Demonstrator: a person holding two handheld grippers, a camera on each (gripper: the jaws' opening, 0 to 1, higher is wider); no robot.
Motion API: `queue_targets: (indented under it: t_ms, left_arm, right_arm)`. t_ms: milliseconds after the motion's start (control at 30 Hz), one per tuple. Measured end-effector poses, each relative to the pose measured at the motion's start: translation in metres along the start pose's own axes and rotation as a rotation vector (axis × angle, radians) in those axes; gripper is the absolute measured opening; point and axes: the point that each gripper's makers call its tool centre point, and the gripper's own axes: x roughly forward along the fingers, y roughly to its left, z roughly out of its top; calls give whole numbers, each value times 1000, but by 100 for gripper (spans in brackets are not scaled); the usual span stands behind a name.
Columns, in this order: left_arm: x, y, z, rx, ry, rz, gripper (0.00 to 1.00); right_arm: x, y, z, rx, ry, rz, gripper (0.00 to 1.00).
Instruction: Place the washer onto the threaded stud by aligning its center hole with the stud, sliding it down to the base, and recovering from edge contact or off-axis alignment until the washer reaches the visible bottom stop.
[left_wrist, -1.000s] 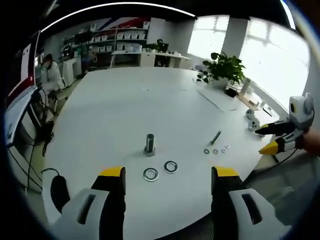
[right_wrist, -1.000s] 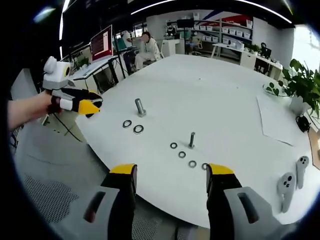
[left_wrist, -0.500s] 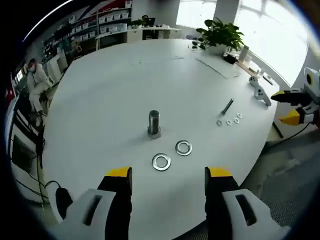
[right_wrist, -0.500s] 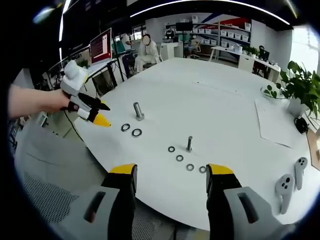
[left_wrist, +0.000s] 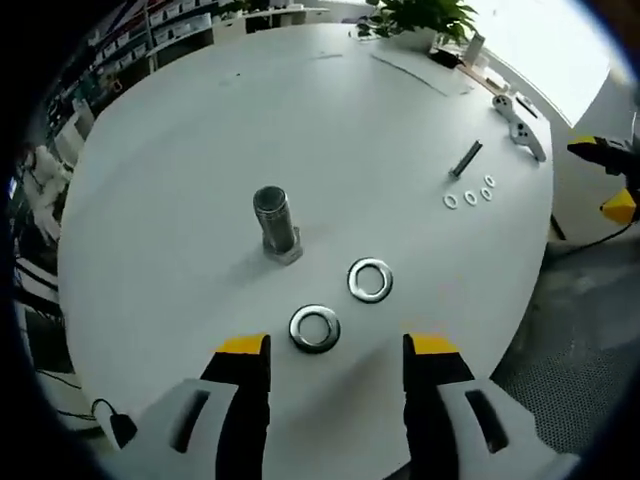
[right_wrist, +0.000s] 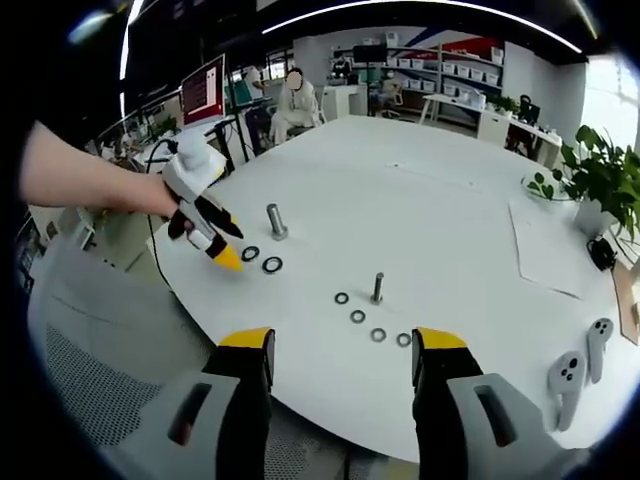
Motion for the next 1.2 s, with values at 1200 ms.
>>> queue_targets:
  t_ms: [1200]
  left_arm:
    - [14,10,0,208,245,58,36]
  right_arm:
    - [-4,-3,1,27,-16,-9,58]
